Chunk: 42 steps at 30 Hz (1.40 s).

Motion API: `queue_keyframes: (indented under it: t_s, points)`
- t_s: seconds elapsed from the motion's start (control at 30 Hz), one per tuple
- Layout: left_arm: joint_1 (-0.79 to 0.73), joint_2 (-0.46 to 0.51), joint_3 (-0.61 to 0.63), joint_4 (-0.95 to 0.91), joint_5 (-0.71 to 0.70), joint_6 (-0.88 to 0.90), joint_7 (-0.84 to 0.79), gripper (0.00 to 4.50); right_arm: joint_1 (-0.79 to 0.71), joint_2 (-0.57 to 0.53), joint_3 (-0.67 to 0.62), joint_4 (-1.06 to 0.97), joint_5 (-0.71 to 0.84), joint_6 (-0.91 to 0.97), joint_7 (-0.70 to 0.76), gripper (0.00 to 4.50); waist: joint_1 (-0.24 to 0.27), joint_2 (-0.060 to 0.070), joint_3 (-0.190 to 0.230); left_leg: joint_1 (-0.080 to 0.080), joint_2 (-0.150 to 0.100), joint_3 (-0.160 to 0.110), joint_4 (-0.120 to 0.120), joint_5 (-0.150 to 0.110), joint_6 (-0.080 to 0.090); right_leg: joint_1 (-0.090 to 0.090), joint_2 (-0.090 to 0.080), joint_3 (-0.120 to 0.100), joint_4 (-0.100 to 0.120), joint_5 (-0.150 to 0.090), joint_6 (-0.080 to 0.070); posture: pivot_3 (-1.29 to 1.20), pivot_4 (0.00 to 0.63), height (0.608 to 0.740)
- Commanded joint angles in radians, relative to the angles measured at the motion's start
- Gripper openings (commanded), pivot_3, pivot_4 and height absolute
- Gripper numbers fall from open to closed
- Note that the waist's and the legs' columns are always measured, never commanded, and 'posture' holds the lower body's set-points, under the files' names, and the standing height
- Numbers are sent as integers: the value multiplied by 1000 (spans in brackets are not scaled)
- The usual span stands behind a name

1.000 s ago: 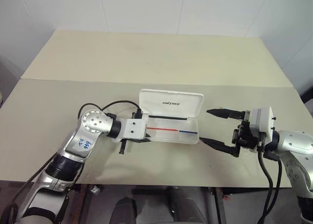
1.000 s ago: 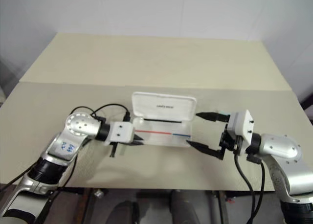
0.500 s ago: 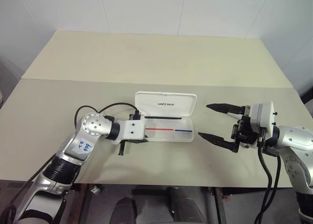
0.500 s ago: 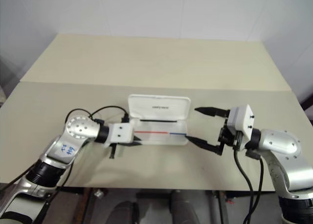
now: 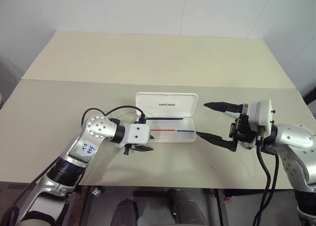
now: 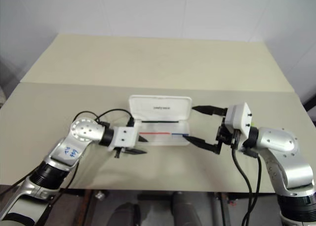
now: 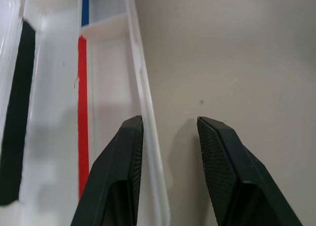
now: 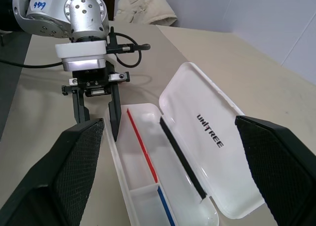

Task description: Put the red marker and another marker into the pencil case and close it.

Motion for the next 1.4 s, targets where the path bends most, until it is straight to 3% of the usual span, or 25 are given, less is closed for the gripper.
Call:
queue_keyframes:
  t_s: [0.03,0.07,0.13,0.33,0.4,0.5,0.67,0.73,0.9,1.27,1.4]
  points:
    - [18,42,63,-89,-58,18,-10,1836,-21,12,5,7,12,-24,13,4500,-1,0,0,0,0,0,0,0,0,0,0,0,0,0,0,0,150,740]
    - [26,55,77,-108,-72,46,-7,1836,-28,16,10,11,11,-26,17,4500,-2,0,0,0,0,0,-1,0,0,0,0,0,0,0,0,0,150,740]
    - [40,77,115,-141,-93,76,8,2401,-47,24,23,25,10,-32,28,4500,-3,0,0,0,0,0,-1,0,0,0,0,0,0,0,0,0,150,740]
    - [72,179,288,-192,-176,86,13,4433,-147,61,83,112,1,-59,82,4500,-20,0,0,0,0,0,-1,0,0,0,0,0,0,0,-1,0,150,740]
    - [100,221,349,-235,-290,182,-34,4475,-176,73,99,135,-2,-68,98,4500,-25,0,0,1,0,0,-2,0,0,0,0,-1,0,0,0,0,150,740]
    - [180,375,442,-305,-392,392,-97,4475,-230,89,117,163,7,-69,129,4500,-31,-1,0,1,1,0,-6,0,0,-3,-1,-1,0,0,1,0,150,740]
    - [289,621,488,-317,-317,671,-4,4475,-312,126,145,186,25,-64,182,4500,-33,0,1,-1,2,0,-12,0,0,-10,1,-4,3,-2,-1,0,150,740]
    - [319,665,483,-316,-276,704,51,4475,-337,142,155,192,28,-65,196,4500,-31,0,1,-2,2,0,-14,0,0,-12,1,-4,3,-2,-2,0,150,740]
    - [361,660,450,-290,-221,714,155,4475,-369,170,162,191,25,-55,203,4500,-26,1,1,-3,2,2,-14,-1,-1,-13,0,-4,3,-3,-2,0,150,740]
    - [386,529,327,-212,-161,761,354,4475,-338,167,151,130,40,-25,169,4500,-19,6,-1,-1,2,4,-14,-1,-1,-13,-1,-3,3,-3,-3,0,150,740]
    - [389,514,335,-202,-171,763,354,3556,-309,162,143,99,46,-18,150,4500,-17,8,-2,2,1,4,-12,1,0,-10,-1,-3,4,-5,-8,0,150,740]
